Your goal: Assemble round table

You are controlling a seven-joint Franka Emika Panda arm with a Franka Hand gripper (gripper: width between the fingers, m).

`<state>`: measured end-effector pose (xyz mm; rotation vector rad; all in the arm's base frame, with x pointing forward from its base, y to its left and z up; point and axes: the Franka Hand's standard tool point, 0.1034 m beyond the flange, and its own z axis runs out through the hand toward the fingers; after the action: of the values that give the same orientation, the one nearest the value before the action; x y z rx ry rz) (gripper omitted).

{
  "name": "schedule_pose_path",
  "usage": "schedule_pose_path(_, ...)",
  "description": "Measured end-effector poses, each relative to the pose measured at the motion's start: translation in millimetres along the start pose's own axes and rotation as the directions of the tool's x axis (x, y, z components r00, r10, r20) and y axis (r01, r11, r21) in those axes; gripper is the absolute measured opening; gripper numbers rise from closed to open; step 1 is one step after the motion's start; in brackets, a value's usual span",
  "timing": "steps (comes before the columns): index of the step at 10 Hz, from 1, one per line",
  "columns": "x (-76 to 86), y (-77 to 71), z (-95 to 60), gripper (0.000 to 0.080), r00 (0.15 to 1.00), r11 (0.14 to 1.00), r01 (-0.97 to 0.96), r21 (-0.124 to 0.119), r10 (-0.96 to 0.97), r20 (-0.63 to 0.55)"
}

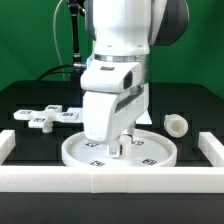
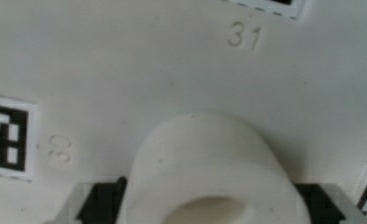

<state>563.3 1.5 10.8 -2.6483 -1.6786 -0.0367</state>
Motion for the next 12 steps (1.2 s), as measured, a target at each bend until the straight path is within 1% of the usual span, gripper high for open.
schedule_pose_path(1,6.6,-0.6,0.1,0.0407,1.000,1.000,0.009,0.000,-0.009,0.000)
schedule_pose_path(3,15.3,-3.9,0.8,0.0407,1.000,1.000,0.016,0.019,-0.016,0.008)
schedule_pose_path(9,39.1,-14.3,1.4,0.0407,1.000,1.000,-0.004,0.025,0.004,-0.002)
schedule_pose_path(12,36.1,-13.0,1.3,0.0407,1.000,1.000,0.008,0.027,-0.008,0.000)
